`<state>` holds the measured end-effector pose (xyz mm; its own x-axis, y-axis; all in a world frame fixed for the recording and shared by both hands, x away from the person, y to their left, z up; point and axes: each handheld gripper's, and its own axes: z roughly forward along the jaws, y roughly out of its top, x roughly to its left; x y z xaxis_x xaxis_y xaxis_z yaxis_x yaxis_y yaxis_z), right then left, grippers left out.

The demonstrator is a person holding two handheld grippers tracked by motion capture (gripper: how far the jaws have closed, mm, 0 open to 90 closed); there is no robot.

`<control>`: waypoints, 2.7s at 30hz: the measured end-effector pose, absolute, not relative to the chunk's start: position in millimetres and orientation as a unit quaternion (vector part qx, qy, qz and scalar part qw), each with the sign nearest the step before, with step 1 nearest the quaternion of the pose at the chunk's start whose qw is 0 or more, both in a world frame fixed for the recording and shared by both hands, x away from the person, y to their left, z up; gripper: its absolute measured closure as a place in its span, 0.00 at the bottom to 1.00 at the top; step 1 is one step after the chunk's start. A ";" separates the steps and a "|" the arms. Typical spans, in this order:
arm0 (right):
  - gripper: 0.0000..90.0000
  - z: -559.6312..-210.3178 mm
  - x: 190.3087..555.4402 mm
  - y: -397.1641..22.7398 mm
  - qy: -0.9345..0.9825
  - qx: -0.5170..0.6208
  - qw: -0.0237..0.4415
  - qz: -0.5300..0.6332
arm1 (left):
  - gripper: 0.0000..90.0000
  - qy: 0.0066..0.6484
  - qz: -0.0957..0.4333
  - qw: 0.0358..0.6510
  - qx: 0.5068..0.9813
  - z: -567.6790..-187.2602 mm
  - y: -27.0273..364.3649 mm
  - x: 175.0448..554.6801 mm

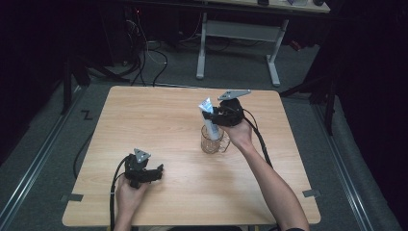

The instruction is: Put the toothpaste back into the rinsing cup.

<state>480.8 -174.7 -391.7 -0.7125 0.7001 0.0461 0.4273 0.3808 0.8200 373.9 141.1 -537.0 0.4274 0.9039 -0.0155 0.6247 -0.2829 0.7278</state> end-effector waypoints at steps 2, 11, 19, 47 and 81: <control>0.72 -393.4 480.6 -173.7 0.819 0.344 0.156 0.432 | 0.16 0.493 0.206 0.338 0.774 -536.9 141.2 373.9; 0.71 -400.4 481.9 -175.1 0.822 0.348 0.151 0.424 | 0.16 0.494 0.206 0.339 0.774 -537.0 141.1 373.9; 0.71 -404.9 481.9 -174.7 0.824 0.348 0.148 0.422 | 0.16 0.494 0.206 0.339 0.774 -537.0 141.0 373.9; 0.70 -415.7 479.3 -173.7 0.833 0.348 0.141 0.406 | 0.16 0.494 0.206 0.339 0.774 -537.1 141.0 373.9; 0.69 -440.7 471.9 -180.0 0.837 0.358 0.137 0.391 | 0.16 0.494 0.206 0.339 0.774 -537.0 141.0 373.9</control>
<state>471.9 -180.0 -440.7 -0.7063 0.7061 0.0501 0.4914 0.4381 0.7528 373.9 141.0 -537.0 0.4275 0.9039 -0.0157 0.6246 -0.2828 0.7279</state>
